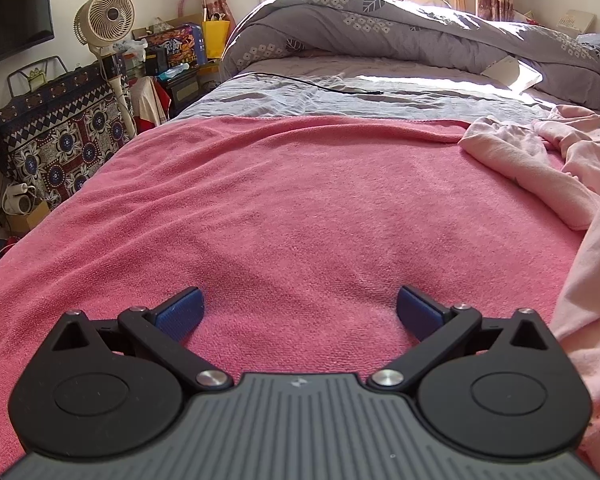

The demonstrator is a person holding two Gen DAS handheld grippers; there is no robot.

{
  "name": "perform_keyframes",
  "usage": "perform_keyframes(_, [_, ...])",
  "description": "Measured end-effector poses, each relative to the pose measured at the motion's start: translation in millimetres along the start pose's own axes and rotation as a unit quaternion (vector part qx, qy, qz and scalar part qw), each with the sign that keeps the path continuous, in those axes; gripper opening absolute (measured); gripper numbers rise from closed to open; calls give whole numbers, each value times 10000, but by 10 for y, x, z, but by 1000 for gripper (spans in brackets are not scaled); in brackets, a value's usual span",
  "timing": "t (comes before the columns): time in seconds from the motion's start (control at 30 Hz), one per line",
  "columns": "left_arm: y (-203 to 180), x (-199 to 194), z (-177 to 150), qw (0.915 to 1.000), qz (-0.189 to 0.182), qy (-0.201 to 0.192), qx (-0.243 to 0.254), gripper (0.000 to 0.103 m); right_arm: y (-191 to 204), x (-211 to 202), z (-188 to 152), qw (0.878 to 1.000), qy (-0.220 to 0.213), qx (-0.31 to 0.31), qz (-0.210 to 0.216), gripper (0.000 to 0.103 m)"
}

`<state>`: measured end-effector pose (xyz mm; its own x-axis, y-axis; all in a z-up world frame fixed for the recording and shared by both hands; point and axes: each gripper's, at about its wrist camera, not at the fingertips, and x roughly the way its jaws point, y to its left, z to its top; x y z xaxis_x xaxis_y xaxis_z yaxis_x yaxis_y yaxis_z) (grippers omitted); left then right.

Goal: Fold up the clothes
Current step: 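Move the left gripper toward the pink strawberry-print shirt on the towel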

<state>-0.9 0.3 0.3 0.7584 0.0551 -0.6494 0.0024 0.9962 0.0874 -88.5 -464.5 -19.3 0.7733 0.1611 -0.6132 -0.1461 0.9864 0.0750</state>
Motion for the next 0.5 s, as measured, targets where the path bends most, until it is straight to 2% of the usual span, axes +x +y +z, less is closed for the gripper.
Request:
perform_keyframes(0.27, [66,-268,-121,9980,-345,-250,-468,102,0,0,-2,10000,5,4,3,103])
perform_keyframes(0.37, [-199,-660,-247,9963,-717,-445,-176,102,1,0,-3,10000,7,5,4,103])
perform_keyframes(0.5, [-768,-1061,-291,9905,-1162,-517,528,102,0,12,-2,10000,8,4,3,103])
